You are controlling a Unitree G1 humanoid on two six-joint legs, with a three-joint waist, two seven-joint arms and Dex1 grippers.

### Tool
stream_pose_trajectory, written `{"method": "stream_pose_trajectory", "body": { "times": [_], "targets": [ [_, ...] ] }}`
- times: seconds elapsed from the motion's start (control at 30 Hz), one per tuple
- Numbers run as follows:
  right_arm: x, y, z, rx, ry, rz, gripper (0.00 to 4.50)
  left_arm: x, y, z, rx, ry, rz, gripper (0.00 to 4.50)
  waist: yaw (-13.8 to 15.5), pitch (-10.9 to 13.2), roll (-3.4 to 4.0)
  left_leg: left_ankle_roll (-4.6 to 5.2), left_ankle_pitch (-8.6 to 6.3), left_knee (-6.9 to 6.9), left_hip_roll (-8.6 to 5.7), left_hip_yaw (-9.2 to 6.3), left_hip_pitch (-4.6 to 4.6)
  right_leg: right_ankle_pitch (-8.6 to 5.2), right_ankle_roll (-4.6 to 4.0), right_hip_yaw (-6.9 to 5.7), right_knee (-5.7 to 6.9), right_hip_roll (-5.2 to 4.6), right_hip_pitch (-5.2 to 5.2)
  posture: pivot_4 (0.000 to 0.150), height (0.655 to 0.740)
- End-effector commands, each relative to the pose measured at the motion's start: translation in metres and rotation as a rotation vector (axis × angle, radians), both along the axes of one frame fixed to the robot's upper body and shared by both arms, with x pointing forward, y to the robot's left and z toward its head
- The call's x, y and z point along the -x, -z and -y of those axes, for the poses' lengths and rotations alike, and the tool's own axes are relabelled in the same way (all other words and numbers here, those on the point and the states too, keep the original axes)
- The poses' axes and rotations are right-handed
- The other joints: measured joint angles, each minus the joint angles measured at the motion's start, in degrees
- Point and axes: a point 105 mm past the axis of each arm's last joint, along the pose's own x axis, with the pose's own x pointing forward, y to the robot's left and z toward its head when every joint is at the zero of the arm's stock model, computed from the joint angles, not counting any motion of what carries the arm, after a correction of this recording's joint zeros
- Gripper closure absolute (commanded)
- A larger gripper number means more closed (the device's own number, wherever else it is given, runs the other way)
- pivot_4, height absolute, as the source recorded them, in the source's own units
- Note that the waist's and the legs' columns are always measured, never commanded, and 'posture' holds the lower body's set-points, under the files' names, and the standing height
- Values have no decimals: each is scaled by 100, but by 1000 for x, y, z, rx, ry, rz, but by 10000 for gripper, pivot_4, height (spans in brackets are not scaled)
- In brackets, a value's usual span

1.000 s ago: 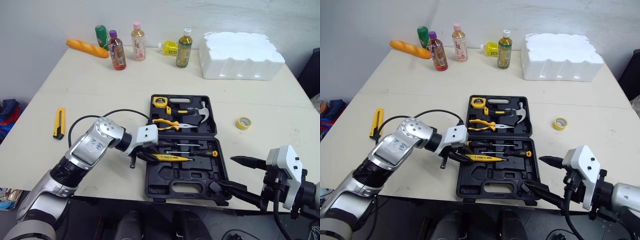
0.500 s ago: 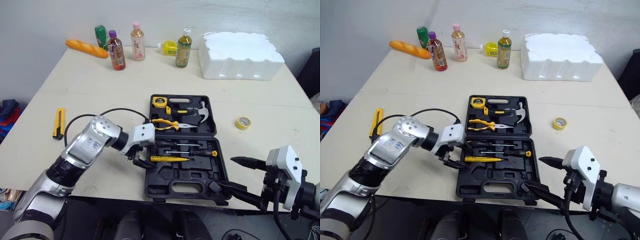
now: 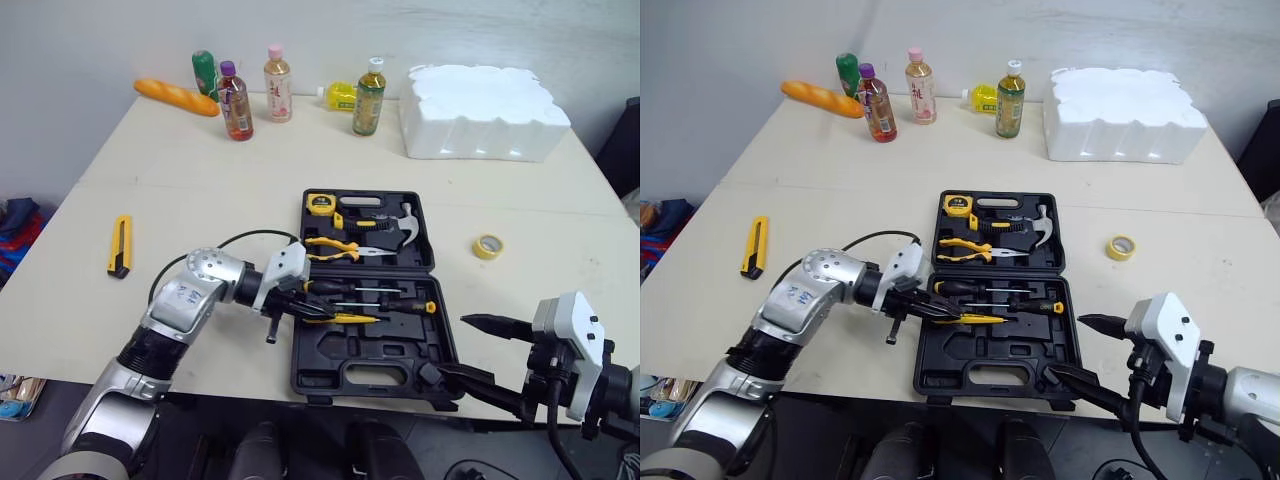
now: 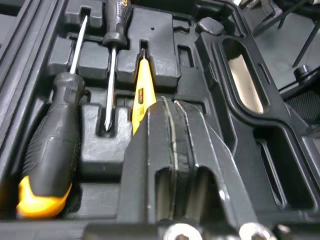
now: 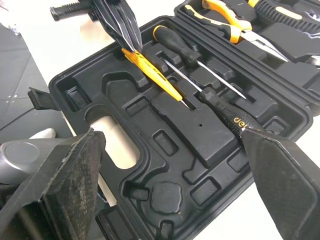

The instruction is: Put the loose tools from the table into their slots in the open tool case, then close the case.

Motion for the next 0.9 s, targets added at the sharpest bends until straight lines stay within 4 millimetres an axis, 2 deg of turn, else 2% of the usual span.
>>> {"method": "stream_pose_trajectory", "body": {
  "times": [0.03, 0.1, 0.17, 0.23, 0.3, 0.4, 0.47, 0.5, 0.6, 0.63, 0.73, 0.8, 0.83, 0.9],
  "targets": [
    [-1, -6, 1, 12, -12, 35, 0, -7, 15, -4, -86, -32, 39, 44904, 1, 0, 0, 1, 0, 0, -1, 0, 1, 0, 0, 0, 0, 0, 0, 1500, 7355],
    [-1, -7, 1, 10, -14, 36, 0, -6, 27, -9, -159, -26, 44, 44904, 1, -1, 0, 4, -2, 0, 1, -1, 1, 0, 0, -1, 0, 1, 0, 1500, 7355],
    [-1, -6, 0, 9, -12, 35, 0, -4, 50, -21, -303, -28, 49, 44904, -5, -9, 2, 4, -3, 0, 3, -1, 4, 0, 0, -1, -2, 0, 6, 1500, 7355],
    [-1, -5, -1, 6, -15, 31, 0, -11, 64, -26, -381, -61, 109, 44904, -7, -25, 4, 1, -9, -2, 8, -2, 20, -1, -2, -1, -9, 2, 26, 1500, 7355],
    [-1, -5, -1, 6, -14, 33, 0, -15, 53, -17, -310, -90, 110, 44904, -6, -49, 14, 8, -30, -24, 12, 0, 92, -5, -8, -3, -33, -1, 95, 1500, 7355],
    [-3, -6, 1, 9, -5, 41, 0, -7, 16, -2, -80, -78, 30, 44904, -9, -52, 19, 13, -32, -61, 11, 0, 159, -14, -25, -4, -72, -28, 164, 1500, 7355],
    [-8, -11, 4, -6, 5, 76, 0, -2, -10, -9, 55, -79, -8, 38386, -9, -46, 12, 12, -32, -71, 12, 0, 162, -15, -26, -12, -78, -48, 166, 1500, 7355],
    [-11, -15, 6, -24, 12, 93, 0, -2, -19, -18, 87, -106, -23, 36399, -15, -43, 12, 12, -32, -74, 12, 0, 160, -14, -24, -14, -78, -50, 163, 1500, 7355],
    [-16, -18, 19, -6, 27, 102, 0, -9, -32, -50, 103, -242, 24, 24545, -45, -23, 3, 6, -36, -76, 15, 0, 151, -11, -18, -22, -78, -54, 154, 1500, 7355],
    [-18, -17, 27, 23, 36, 98, 0, -8, -37, -62, 118, -283, 38, 20036, -50, -22, 2, 3, -37, -77, 16, 1, 149, -12, -19, -23, -77, -54, 148, 1500, 7355],
    [-25, -20, 62, 66, 135, 85, 0, 4, -55, -108, 253, -446, -9, 11748, -45, -20, 6, 1, -37, -82, 15, 2, 150, -15, -18, -24, -78, -54, 148, 1500, 7355],
    [-29, -22, 87, 85, 215, 85, 0, 14, -52, -139, 273, -557, -41, 6420, -50, -15, 17, 1, -37, -85, 10, 2, 150, -17, -15, -26, -79, -57, 148, 1500, 7355],
    [-31, -23, 104, 95, 272, 87, 0, 18, -46, -164, 254, -668, -36, 1425, -59, -13, 17, 3, -38, -85, 8, 5, 151, -18, -13, -25, -80, -63, 148, 1500, 7355],
    [-31, -25, 131, 105, 355, 90, 0, 28, -38, -208, 225, -873, -28, 644, -65, -7, 10, 9, -42, -82, 4, 5, 150, -19, -12, -28, -84, -70, 150, 1500, 7355]
  ]
}}
